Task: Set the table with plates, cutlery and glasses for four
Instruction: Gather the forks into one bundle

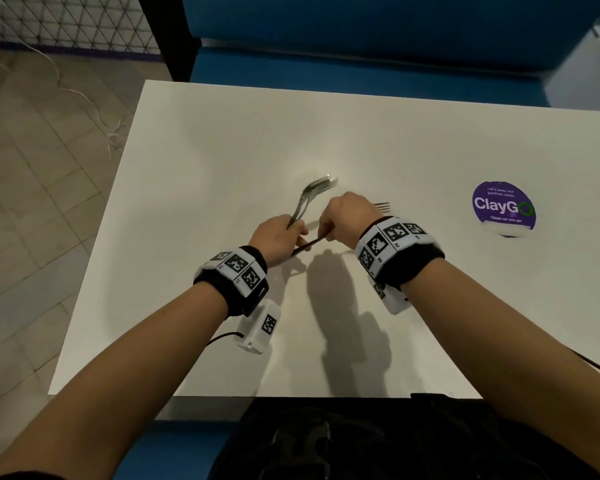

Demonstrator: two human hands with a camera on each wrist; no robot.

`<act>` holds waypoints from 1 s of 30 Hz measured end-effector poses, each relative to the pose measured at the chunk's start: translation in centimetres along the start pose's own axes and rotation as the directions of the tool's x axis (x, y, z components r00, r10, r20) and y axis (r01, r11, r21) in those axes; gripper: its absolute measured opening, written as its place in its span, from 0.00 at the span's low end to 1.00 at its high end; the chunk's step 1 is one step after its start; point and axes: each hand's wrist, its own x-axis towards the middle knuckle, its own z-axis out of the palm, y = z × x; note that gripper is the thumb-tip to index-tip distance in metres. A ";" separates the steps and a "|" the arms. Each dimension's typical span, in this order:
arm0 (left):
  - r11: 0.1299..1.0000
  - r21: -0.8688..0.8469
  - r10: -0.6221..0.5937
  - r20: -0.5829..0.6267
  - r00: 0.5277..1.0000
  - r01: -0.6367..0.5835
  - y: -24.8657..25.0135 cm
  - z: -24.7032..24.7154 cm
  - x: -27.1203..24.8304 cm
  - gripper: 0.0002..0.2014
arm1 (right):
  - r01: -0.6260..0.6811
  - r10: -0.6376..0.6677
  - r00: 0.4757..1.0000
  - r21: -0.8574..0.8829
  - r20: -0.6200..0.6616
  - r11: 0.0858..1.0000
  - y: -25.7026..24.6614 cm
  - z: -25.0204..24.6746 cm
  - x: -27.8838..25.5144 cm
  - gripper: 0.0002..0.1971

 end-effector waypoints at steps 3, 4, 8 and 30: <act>1.000 -0.025 0.008 0.122 0.992 -0.005 0.3 0.8 0.0 0.15 | 0.078 -0.077 0.997 -0.045 0.025 0.996 0.1 -0.8 0.5 0.12; 0.992 -0.121 -0.005 0.147 0.989 0.023 0.3 1.2 0.0 0.16 | 0.089 -0.087 0.996 -0.057 0.032 0.994 0.2 -0.9 0.6 0.11; 0.921 -0.372 -0.073 0.134 0.988 0.118 0.5 2.0 -0.1 0.16 | 0.147 -0.144 0.980 0.015 -0.136 0.989 1.3 0.0 0.8 0.08; 0.910 -0.414 -0.016 -0.029 0.999 0.002 2.1 2.2 0.6 0.15 | -0.089 0.339 0.941 0.944 -0.026 0.319 0.6 1.8 1.4 0.08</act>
